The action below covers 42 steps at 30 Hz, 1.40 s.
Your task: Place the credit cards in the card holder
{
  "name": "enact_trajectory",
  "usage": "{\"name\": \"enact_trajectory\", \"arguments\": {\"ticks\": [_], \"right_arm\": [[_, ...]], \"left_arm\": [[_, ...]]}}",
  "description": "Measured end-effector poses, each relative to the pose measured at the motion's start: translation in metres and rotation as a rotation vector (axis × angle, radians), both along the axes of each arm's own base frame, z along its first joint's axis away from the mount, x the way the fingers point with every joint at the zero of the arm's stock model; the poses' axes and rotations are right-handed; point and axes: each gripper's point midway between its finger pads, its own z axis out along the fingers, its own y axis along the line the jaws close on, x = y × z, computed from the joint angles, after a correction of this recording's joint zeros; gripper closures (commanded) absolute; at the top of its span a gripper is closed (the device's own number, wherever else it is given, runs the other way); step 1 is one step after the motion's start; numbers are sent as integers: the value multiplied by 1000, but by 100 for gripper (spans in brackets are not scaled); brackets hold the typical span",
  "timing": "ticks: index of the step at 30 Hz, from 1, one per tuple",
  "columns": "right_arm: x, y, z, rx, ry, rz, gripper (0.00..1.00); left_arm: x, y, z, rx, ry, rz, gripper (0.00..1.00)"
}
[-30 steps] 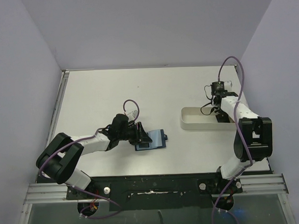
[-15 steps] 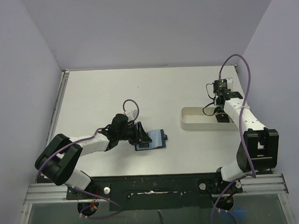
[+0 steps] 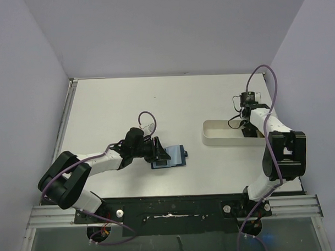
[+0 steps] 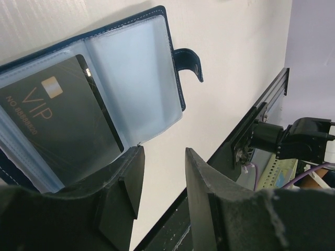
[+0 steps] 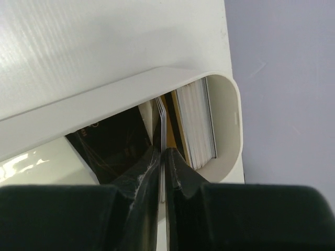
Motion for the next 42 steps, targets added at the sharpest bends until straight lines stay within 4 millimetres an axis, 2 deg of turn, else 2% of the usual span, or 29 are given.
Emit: {"name": "enact_trajectory", "arguments": {"ticks": [6,12,17,23,27,42], "right_arm": [[0,-12,0,-8,2,3,98],[1,-16,-6,-19,12,21,73],[1,-22,-9,-55,36,18,61],[0,-25,-10,-66,44,10,62],[0,-30,-11,-66,40,-3,69],[-2,-37,-10,-70,36,-26,79]], "left_arm": [[-1,1,-1,5,7,0,64],[-1,1,-1,6,7,0,64],[-1,1,-1,6,7,0,64],[-1,1,-1,6,7,0,64],[-1,1,-1,6,7,0,64],[-1,1,1,1,0,-1,64]]}}
